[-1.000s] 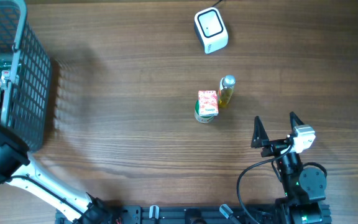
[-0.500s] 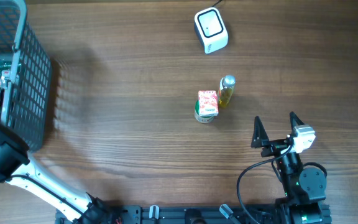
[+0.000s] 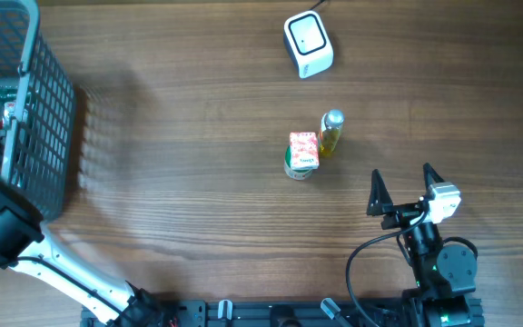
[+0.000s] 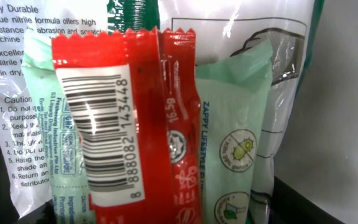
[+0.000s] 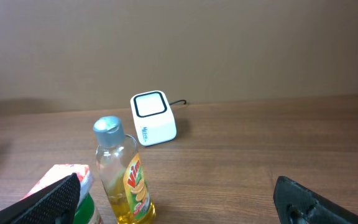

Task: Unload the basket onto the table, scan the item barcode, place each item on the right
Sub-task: 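Reach the left gripper into the basket and grasp the green glove pack, then lift the green glove pack out and place it left of the carton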

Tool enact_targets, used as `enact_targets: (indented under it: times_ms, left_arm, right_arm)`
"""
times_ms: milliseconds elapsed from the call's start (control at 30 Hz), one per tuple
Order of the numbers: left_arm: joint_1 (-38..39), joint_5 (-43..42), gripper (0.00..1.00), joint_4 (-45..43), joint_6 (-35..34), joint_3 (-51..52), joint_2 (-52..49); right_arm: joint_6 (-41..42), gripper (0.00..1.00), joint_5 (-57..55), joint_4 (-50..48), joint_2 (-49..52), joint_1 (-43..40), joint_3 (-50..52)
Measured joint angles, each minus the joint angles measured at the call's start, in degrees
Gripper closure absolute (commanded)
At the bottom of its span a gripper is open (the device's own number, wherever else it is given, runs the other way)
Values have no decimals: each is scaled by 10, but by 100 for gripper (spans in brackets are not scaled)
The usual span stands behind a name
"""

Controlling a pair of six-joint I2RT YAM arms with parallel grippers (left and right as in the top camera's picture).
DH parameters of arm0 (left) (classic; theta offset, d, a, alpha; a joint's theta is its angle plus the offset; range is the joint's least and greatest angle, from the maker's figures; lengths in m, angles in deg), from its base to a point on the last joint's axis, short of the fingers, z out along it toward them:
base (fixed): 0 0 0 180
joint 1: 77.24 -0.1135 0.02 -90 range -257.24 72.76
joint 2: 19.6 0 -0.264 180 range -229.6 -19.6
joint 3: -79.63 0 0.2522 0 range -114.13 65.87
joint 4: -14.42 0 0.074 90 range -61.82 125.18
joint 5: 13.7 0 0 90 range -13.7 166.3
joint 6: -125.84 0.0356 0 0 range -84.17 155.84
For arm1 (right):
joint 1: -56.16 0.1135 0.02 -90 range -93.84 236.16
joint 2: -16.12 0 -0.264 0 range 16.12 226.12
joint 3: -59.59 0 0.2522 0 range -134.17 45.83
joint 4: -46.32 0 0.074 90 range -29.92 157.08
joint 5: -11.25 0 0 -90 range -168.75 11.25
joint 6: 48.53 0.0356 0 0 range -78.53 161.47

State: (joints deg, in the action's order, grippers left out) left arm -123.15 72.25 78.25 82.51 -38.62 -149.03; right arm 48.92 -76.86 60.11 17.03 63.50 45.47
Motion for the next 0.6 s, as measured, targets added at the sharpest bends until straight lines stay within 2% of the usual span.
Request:
enact_targets:
  times_ms: [67,100,167,333,400,433,600]
  left_arm:
    - [0,-2,33,0,0,0,0]
    - [0,-2,37,0,0,0,0]
    - [0,-2,51,0,-3,0,0]
    - [-1,-14,72,0,-6,1,0]
    - [-2,-23,88,0,-9,1,0]
    - [-3,-30,92,0,-9,1,1]
    - [-5,-48,96,0,-20,1,4]
  right_arm:
    - [0,0,0,0,0,0,0]
    - [0,0,0,0,0,0,0]
    - [0,0,0,0,0,0,0]
    - [0,0,0,0,0,0,0]
    - [0,0,0,0,0,0,0]
    - [0,0,0,0,0,0,0]
    - [0,0,0,0,0,0,0]
